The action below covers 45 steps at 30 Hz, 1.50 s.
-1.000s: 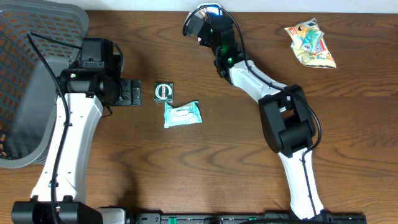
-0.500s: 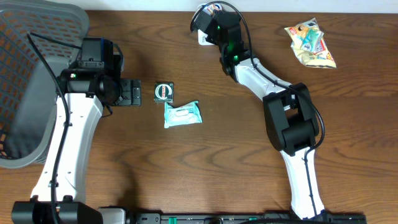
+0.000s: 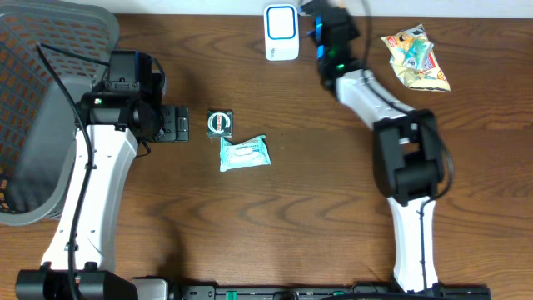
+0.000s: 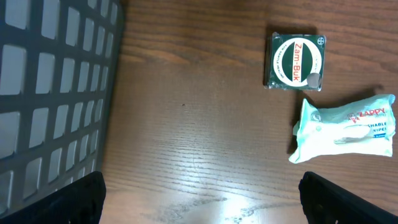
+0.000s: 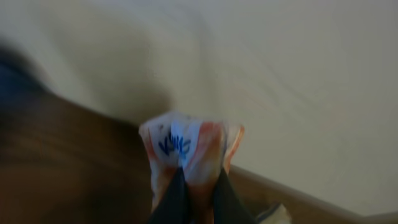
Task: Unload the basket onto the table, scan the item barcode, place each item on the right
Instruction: 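Carry the orange pack to the back right corner and release it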
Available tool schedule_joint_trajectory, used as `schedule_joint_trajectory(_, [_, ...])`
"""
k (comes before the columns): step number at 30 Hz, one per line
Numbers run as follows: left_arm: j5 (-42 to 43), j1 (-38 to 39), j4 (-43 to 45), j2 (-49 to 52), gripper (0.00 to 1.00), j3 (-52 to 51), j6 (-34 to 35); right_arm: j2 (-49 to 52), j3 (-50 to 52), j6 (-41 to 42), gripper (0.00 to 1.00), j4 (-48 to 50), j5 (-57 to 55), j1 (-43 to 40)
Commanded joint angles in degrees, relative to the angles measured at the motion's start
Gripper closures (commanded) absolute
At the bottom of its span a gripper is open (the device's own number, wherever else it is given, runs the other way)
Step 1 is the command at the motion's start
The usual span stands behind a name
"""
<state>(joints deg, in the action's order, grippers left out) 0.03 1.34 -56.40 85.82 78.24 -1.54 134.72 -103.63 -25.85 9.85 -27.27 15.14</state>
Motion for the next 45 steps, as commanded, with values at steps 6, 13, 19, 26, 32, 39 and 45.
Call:
schedule_joint_trajectory(6, [-0.55, 0.02, -0.04, 0.33, 0.02, -0.39, -0.37, -10.01, -0.63, 22.49, 0.99, -13.00, 1.31, -11.34])
schedule_joint_trajectory(13, [-0.55, 0.02, -0.04, 0.35, 0.02, -0.39, -0.37, -9.29, -0.61, 25.86, 0.99, -22.18, 10.93, -18.64])
schedule_joint_trajectory(19, [-0.55, 0.02, -0.04, 0.33, 0.02, -0.39, -0.37, -8.92, -0.57, 26.73, 0.99, -24.79, 13.33, -22.29])
schedule_joint_trajectory(26, [-0.55, 0.02, -0.04, 0.33, 0.02, -0.39, -0.37, -8.92, -0.55, 30.23, 0.99, -29.73, 13.35, -23.08])
schedule_joint_trajectory(32, [-0.55, 0.02, -0.04, 0.35, 0.02, -0.39, -0.37, -8.92, -0.50, 30.56, 0.99, -33.00, 13.49, -22.97])
schedule_joint_trajectory(39, [-0.55, 0.02, -0.04, 0.33, 0.02, -0.39, -0.37, -8.92, -0.50, 30.53, 0.81, -34.67, 13.49, -22.97])
schedule_joint_trajectory(45, [-0.55, 0.02, -0.04, 0.33, 0.02, -0.39, -0.35, -8.92, -0.50, 30.53, 0.61, -36.00, 13.53, -22.62])
